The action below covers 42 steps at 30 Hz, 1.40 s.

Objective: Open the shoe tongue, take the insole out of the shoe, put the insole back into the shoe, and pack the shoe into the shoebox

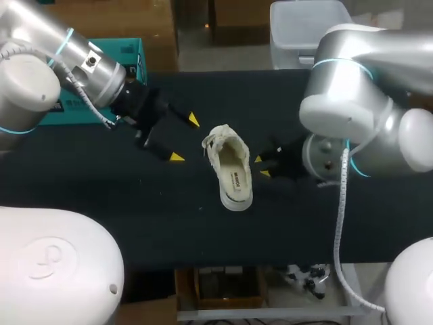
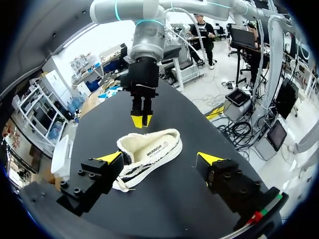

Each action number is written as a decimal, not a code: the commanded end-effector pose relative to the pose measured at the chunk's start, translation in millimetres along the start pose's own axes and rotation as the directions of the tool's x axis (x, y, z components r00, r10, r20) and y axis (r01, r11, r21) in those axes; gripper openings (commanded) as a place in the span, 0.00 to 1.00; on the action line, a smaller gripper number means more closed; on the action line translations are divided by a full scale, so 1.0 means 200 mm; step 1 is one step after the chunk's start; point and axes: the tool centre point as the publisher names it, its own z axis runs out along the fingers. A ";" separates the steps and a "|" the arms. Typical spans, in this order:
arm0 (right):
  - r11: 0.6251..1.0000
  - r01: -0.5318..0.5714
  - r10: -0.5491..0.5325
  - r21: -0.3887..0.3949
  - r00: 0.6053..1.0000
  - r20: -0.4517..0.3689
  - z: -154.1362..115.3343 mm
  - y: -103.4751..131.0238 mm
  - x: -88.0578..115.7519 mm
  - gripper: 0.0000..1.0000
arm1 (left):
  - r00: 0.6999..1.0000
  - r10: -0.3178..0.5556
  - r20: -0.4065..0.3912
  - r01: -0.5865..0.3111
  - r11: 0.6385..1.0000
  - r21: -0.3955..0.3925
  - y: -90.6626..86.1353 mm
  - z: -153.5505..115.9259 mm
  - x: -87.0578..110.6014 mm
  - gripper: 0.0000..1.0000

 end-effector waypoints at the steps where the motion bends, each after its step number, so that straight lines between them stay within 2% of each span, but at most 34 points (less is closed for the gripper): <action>1: 0.957 0.022 0.009 0.291 0.995 -0.102 -0.07 0.08 -0.03 1.00 | 1.000 -0.029 0.011 0.030 0.998 -0.050 -0.03 -0.04 0.04 1.00; 5: 0.936 0.047 -0.003 0.350 0.992 -0.124 -0.10 0.14 0.01 1.00 | 0.997 -0.069 0.021 0.070 0.995 -0.066 -0.02 -0.04 0.07 1.00; 7: 0.927 0.042 -0.002 0.373 0.994 -0.106 -0.11 0.17 0.03 1.00 | 0.996 -0.089 0.028 0.091 0.993 -0.075 -0.02 -0.05 0.08 1.00; 8: 0.910 0.047 0.002 0.412 0.993 -0.118 -0.12 0.18 0.05 1.00 | 0.995 -0.097 0.033 0.100 0.992 -0.078 -0.02 -0.05 0.09 1.00; 13: 0.871 0.036 0.015 0.490 0.995 -0.099 -0.15 0.24 0.09 1.00 | 0.987 -0.150 0.051 0.153 0.985 -0.083 -0.01 -0.04 0.11 1.00; 16: 0.812 0.052 0.030 0.581 0.991 -0.131 -0.15 0.26 0.11 1.00 | 0.979 -0.196 0.059 0.201 0.975 -0.091 0.00 -0.03 0.12 1.00; 17: 0.762 0.066 0.050 0.644 0.986 -0.160 -0.16 0.27 0.11 1.00 | 0.973 -0.223 0.068 0.229 0.968 -0.099 0.00 -0.03 0.12 1.00; 19: 0.762 0.066 0.050 0.644 0.986 -0.160 -0.16 0.27 0.11 1.00 | 0.959 -0.270 0.087 0.281 0.946 -0.160 0.01 -0.03 0.11 1.00; 20: 0.762 0.066 0.050 0.644 0.986 -0.160 -0.16 0.27 0.11 1.00 | 0.961 -0.262 0.087 0.274 0.937 -0.215 0.00 -0.03 0.10 1.00; 33: 0.762 0.066 0.050 0.644 0.986 -0.160 -0.16 0.27 0.11 1.00 | 0.960 -0.271 0.072 0.280 0.938 -0.206 0.00 -0.01 0.10 1.00; 34: 0.752 0.064 0.048 0.656 0.987 -0.151 -0.16 0.29 0.11 1.00 | 0.954 -0.289 0.075 0.298 0.934 -0.198 0.00 0.01 0.10 1.00; 35: 0.717 0.088 0.044 0.692 0.984 -0.170 -0.16 0.30 0.10 1.00 | 0.944 -0.313 0.107 0.329 0.923 -0.202 0.01 0.03 0.09 1.00; 37: 0.685 0.118 0.025 0.719 0.982 -0.185 -0.16 0.33 0.10 1.00 | 0.936 -0.338 0.100 0.351 0.917 -0.189 0.01 0.05 0.09 1.00; 38: 0.642 0.153 0.014 0.752 0.977 -0.211 -0.15 0.34 0.10 1.00 | 0.930 -0.347 0.119 0.365 0.910 -0.195 0.01 0.07 0.08 1.00; 40: 0.636 0.150 0.026 0.757 0.976 -0.215 -0.16 0.37 0.10 1.00 | 0.919 -0.374 0.127 0.393 0.900 -0.190 0.01 0.08 0.08 1.00; 41: 0.595 0.179 0.024 0.784 0.971 -0.239 -0.15 0.39 0.10 1.00 | 0.913 -0.381 0.145 0.404 0.893 -0.198 0.01 0.09 0.08 1.00; 42: 0.588 0.189 0.022 0.786 0.968 -0.249 -0.15 0.40 0.10 1.00 | 0.911 -0.389 0.140 0.411 0.889 -0.201 0.01 0.10 0.08 1.00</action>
